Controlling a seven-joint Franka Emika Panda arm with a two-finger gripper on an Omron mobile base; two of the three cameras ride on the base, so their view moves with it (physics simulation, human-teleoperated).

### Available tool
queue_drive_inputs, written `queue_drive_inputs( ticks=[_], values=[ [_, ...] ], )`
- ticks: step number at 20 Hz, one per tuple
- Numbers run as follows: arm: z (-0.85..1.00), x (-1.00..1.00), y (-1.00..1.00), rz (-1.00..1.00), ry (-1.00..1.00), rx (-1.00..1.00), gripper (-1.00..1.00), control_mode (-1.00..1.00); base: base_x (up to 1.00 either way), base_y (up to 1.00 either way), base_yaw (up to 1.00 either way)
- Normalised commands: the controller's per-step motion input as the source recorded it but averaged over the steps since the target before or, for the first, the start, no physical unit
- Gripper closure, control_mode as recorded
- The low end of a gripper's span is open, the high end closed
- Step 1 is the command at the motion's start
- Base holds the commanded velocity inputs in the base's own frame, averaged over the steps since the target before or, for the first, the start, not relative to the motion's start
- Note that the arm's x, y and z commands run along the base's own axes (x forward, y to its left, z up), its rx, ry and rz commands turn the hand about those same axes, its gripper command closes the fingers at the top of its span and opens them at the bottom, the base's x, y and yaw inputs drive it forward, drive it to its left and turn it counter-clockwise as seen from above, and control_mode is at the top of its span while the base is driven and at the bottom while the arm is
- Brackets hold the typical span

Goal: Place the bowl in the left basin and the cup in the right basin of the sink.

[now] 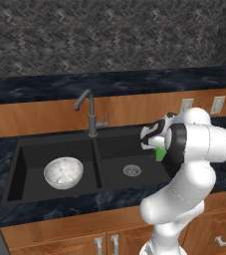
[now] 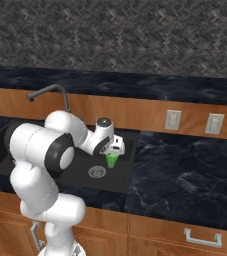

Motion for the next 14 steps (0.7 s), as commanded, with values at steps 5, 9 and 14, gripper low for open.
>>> queue_drive_inputs(
  ticks=[5,9,14],
  values=[
    [-0.28,0.17,0.00,0.00,0.00,0.00,1.00,-1.00,0.00,0.00,0.00],
    [-0.28,0.13,0.01,0.00,0.00,0.00,1.00,-1.00,0.00,0.00,0.00],
    [-0.27,0.12,0.04,0.00,0.00,0.00,1.00,-1.00,0.00,0.00,0.00]
  ],
)
